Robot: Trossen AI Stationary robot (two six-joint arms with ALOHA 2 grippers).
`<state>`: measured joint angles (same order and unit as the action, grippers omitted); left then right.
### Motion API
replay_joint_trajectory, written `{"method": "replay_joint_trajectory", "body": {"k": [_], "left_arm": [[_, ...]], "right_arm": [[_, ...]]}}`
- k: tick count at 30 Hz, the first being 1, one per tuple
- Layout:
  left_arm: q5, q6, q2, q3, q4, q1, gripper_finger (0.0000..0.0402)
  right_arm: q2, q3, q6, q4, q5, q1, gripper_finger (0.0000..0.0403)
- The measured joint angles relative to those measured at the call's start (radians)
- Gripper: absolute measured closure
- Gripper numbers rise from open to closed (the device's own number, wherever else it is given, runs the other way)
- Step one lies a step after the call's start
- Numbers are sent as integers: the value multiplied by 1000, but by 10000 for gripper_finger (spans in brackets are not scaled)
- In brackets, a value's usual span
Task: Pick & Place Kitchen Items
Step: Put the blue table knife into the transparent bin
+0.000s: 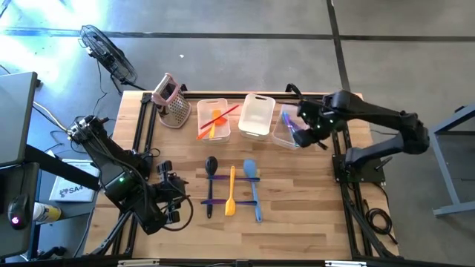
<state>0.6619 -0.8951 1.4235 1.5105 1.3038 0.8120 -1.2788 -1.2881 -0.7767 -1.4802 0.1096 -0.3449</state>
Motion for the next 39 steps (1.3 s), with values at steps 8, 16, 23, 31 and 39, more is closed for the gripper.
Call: {"method": "replay_joint_trajectory", "body": {"k": [8, 16, 23, 31, 39], "left_arm": [[-5, -3, 0, 0, 23, 0, 218], [-24, -45, 0, 0, 82, 0, 218], [-41, -76, 0, 0, 121, 0, 218], [-22, -90, 0, 0, 154, 0, 218], [39, -89, 0, 0, 173, 0, 218]], "right_arm": [[-144, 0, 117, 2, 33, -82, 371], [-296, 0, 191, 22, 52, -119, 371], [-384, 1, 252, 49, 50, -168, 371], [-399, 1, 268, 136, 46, -227, 371], [-399, 1, 280, 161, -24, -273, 371]]}}
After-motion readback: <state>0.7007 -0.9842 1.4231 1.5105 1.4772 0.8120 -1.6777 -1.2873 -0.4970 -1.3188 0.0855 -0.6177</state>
